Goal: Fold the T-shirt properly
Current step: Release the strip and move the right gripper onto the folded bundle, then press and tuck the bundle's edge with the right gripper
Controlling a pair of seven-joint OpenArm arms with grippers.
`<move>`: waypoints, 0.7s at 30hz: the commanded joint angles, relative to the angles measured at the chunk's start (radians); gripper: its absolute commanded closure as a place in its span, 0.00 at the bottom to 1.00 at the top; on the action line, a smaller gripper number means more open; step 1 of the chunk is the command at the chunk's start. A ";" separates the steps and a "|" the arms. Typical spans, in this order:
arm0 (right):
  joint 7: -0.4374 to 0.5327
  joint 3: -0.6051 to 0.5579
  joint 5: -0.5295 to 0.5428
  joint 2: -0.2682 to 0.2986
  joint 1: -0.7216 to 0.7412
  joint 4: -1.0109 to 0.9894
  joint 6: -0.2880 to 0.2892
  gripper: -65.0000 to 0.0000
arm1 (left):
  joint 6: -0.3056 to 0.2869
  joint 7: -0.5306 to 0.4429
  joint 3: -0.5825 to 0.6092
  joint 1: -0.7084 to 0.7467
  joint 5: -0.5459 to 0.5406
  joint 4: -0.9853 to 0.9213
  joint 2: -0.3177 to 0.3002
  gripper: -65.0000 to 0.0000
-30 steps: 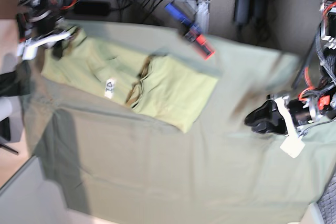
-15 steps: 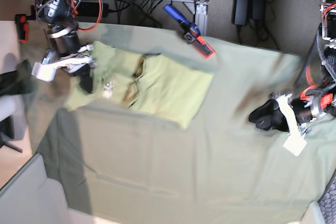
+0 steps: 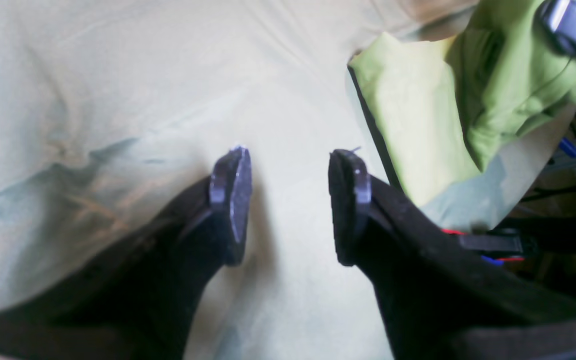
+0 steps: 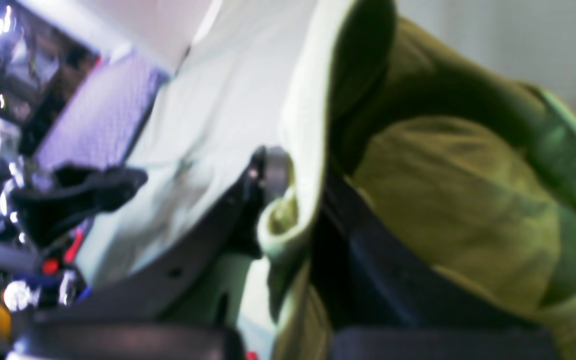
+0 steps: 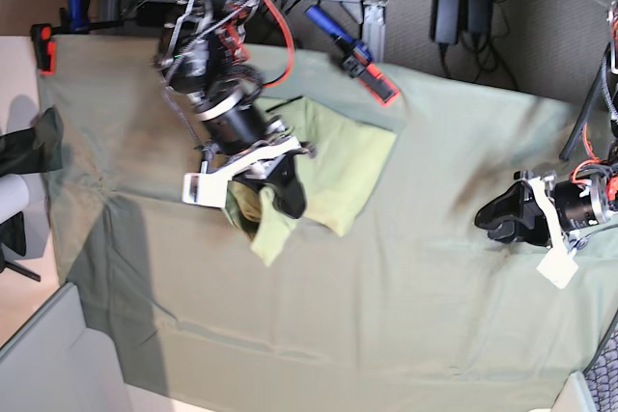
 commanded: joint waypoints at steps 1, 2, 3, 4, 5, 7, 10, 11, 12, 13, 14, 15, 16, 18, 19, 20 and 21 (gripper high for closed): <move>0.026 -0.024 0.000 -0.001 0.012 0.015 0.003 1.00 | -0.009 -0.019 -0.006 -0.019 -0.022 0.018 -0.016 0.56; 0.026 -0.044 -0.021 -0.002 0.012 0.014 0.004 1.00 | -0.009 -0.019 -0.006 -0.019 -0.022 0.018 -0.016 0.56; 0.025 -0.061 -0.042 -0.002 0.012 0.013 0.003 1.00 | -0.009 -0.019 -0.006 -0.019 -0.022 0.018 -0.016 0.56; 0.025 -0.076 -0.057 -0.002 0.012 0.013 0.003 1.00 | -0.009 -0.021 -0.006 -0.019 -0.022 0.018 -0.016 0.56; 0.025 -0.089 -0.069 -0.001 0.012 0.012 0.003 1.00 | -0.009 -0.025 -0.006 -0.019 -0.022 0.018 -0.016 0.56; 0.025 -0.107 -0.082 -0.001 0.010 0.012 0.003 0.97 | -0.009 -0.026 -0.006 -0.019 -0.022 0.018 -0.016 0.56; 0.022 -0.113 -0.081 -0.001 0.009 0.012 0.004 0.57 | -0.009 -0.026 -0.006 -0.019 -0.021 0.018 -0.017 0.56; 0.023 -0.113 -0.080 -0.001 0.010 0.012 0.004 0.48 | -0.009 -0.026 -0.006 -0.019 -0.021 0.018 -0.017 0.56; 0.022 -0.113 -0.074 -0.001 0.010 0.012 0.003 0.44 | -0.009 -0.026 -0.006 -0.019 -0.021 0.018 -0.017 0.56; 0.018 -0.115 -0.063 -0.001 0.009 0.012 0.004 0.44 | -0.009 -0.026 -0.006 -0.019 -0.021 0.018 -0.017 0.56; 0.010 -0.118 -0.050 -0.001 0.009 0.012 0.004 0.44 | -0.009 -0.026 -0.006 -0.019 -0.021 0.018 -0.017 0.56; 0.005 -0.125 -0.039 -0.001 0.009 0.012 0.004 0.44 | -0.009 -0.026 -0.006 -0.019 -0.021 0.018 -0.017 0.56; 0.002 -0.135 -0.032 -0.002 0.009 0.012 0.004 0.44 | -0.009 -0.026 -0.006 -0.019 -0.021 0.018 -0.016 0.56; 0.002 -0.162 -0.032 -0.001 0.009 0.012 0.004 0.44 | -0.009 -0.026 -0.006 -0.019 -0.021 0.018 -0.016 0.56; 0.002 -0.176 -0.032 -0.001 0.009 0.012 0.004 0.44 | -0.009 -0.026 -0.006 -0.019 -0.021 0.018 -0.016 0.56; 0.002 -0.191 -0.033 -0.001 0.009 0.012 0.005 0.44 | -0.009 -0.026 -0.006 -0.019 -0.021 0.018 -0.016 0.56; 0.002 -0.205 -0.033 -0.001 0.009 0.012 0.008 0.44 | -0.009 -0.026 -0.006 -0.019 -0.021 0.018 -0.016 0.56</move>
